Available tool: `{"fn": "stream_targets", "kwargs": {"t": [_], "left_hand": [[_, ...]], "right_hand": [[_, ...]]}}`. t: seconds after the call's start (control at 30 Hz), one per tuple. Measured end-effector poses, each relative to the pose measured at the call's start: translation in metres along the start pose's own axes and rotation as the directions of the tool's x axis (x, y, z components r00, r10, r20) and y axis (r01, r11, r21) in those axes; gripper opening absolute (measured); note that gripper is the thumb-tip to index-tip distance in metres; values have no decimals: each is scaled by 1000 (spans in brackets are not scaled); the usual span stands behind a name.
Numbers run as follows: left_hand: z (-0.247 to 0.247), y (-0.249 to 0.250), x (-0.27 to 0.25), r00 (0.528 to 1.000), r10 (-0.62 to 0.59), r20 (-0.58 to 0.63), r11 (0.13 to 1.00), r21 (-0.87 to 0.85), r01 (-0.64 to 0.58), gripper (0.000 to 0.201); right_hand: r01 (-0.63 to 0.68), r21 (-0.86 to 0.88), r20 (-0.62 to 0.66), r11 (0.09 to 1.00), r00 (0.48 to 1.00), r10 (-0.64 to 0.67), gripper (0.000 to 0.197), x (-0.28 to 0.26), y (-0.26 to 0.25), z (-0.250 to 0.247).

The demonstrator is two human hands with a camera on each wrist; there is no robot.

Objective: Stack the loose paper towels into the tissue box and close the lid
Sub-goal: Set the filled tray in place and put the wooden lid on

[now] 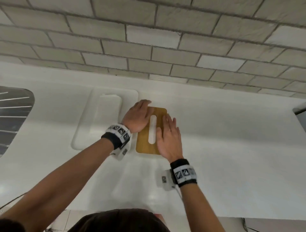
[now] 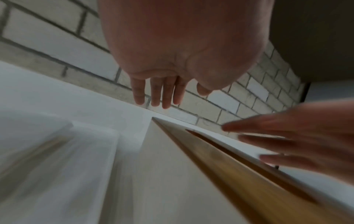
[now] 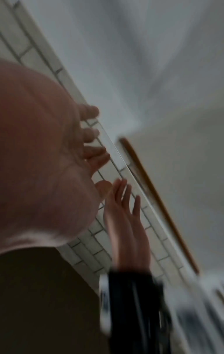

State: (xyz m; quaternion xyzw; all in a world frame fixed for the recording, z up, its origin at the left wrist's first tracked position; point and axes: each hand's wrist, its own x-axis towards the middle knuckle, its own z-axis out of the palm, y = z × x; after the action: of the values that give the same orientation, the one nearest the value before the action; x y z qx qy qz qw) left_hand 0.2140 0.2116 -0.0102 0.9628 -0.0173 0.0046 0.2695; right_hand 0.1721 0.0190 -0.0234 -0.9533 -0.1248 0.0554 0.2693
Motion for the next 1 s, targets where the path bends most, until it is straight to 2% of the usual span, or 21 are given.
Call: {"fn": "stream_targets", "kwargs": {"t": [0.03,0.1,0.17,0.23,0.33,0.4,0.5,0.57,0.63,0.7,0.8,0.87,1.0], "left_hand": [[7,-1,-14,998,54,-43,998,12,-54,54],[28,-6,-35,986,163,-36,980,120,-157,62],[43,-8,-47,996,90,-6,992,95,-89,72],[49,-5,-51,997,64,-45,997,55,-62,72],[52,-12,-50,996,80,-50,995,70,-76,66],[55,-18,-48,991,133,-34,989,70,-131,61],[55,-17,-47,993,112,-40,994,-1,-112,58],[56,-19,-47,988,143,-63,990,-9,-144,58],[57,-19,-47,986,153,-66,988,-9,-154,59],[56,-17,-46,986,141,-93,988,-45,-146,59],[55,-15,-47,986,114,-121,983,-129,-129,55],[56,-17,-47,982,137,-133,981,-116,-153,54],[58,-19,-46,975,168,-147,980,-82,-181,58]], "right_hand": [[56,-31,20,998,998,-55,62,13,8,-4],[138,-85,136,987,983,-126,62,37,18,-7],[170,-124,229,978,964,-138,65,52,23,-4],[179,-154,235,972,962,-140,66,56,26,3],[164,-180,235,970,965,-119,66,57,26,6],[171,-222,257,960,960,-111,67,59,26,3],[235,-178,175,956,963,-204,60,53,17,0],[280,-115,40,953,960,-277,41,42,7,2],[264,-114,-42,958,962,-270,26,34,2,5],[212,-97,-45,972,975,-217,20,34,1,5],[167,-113,24,979,986,-165,16,36,-1,7],[135,-140,57,981,990,-128,13,37,-4,10],[117,-149,46,982,993,-112,9,43,-6,14]]}}
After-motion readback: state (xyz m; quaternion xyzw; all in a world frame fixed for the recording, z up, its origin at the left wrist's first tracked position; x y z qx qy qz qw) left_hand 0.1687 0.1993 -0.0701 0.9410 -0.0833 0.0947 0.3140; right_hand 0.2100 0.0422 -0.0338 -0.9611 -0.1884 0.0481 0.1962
